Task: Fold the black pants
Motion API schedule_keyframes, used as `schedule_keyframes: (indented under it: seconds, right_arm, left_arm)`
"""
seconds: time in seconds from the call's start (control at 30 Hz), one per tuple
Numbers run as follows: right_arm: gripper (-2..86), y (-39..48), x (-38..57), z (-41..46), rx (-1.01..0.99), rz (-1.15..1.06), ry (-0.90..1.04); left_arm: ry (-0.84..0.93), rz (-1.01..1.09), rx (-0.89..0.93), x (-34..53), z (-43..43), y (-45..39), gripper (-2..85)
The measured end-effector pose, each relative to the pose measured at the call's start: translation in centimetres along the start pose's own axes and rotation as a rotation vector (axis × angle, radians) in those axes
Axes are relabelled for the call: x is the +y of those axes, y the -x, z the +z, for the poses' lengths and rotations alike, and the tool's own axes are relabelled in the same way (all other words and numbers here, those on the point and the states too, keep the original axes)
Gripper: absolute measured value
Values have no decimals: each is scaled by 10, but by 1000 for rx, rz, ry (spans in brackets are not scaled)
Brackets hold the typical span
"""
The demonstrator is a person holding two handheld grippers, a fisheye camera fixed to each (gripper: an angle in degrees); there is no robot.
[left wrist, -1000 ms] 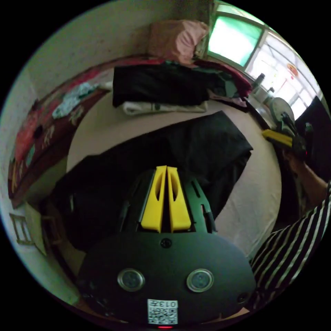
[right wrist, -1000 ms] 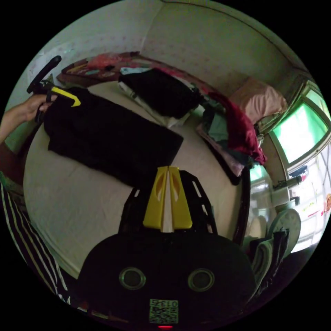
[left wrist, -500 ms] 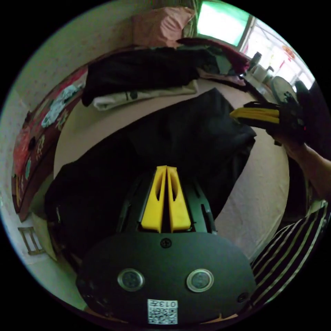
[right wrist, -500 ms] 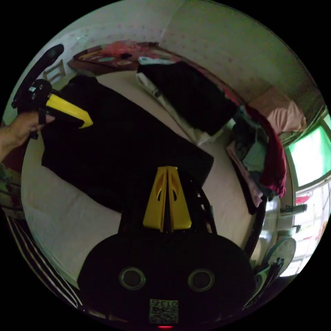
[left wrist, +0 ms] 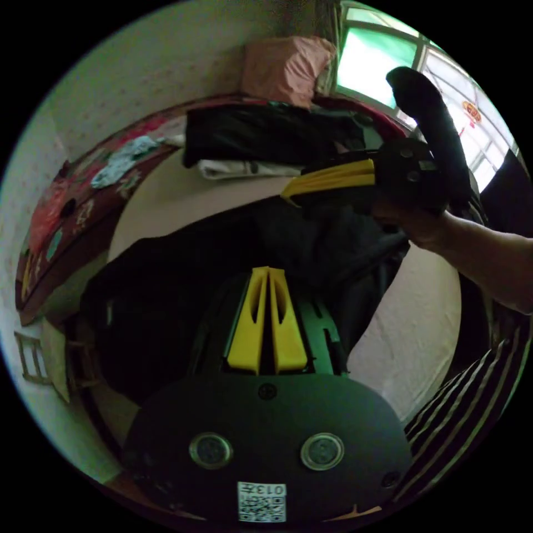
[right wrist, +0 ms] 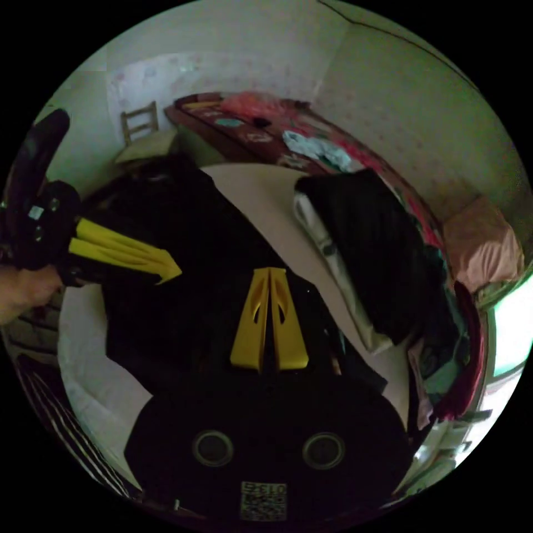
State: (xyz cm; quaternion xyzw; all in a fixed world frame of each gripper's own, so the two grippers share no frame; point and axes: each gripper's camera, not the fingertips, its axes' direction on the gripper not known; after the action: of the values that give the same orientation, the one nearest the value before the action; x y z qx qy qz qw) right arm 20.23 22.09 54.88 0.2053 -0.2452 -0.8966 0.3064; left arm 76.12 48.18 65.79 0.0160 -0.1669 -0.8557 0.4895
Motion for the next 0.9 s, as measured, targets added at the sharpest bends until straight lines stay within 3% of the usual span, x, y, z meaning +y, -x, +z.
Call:
schedule_keyframes:
  seconds: [0.27, 0.4, 0.47, 0.57, 0.7, 0.77, 0.9]
  right_arm:
    - [56, 19, -102, 58, -107, -133, 65]
    - [25, 9, -128, 94, -233, -157, 194]
    - [16, 4, -142, 91, -178, -148, 193]
    - [10, -8, -157, 78, -126, -89, 93]
    - [7, -33, -167, 102, 36, 86, 175]
    - [11, -43, -175, 89, -53, 121, 76]
    - [43, -21, -209, 79, -189, -84, -48]
  left_arm:
    - [88, -83, -109, 78, -27, 80, -4]
    - [158, -49, -97, 104, -20, 101, -4]
    - [182, -56, -93, 114, -18, 110, -3]
    - [144, -76, -67, 131, -23, 125, -2]
    - [115, -111, -6, 154, -33, 150, 3]
    - [96, -124, 3, 166, -46, 161, 10]
    - [-98, -359, -39, 220, -91, 210, 99]
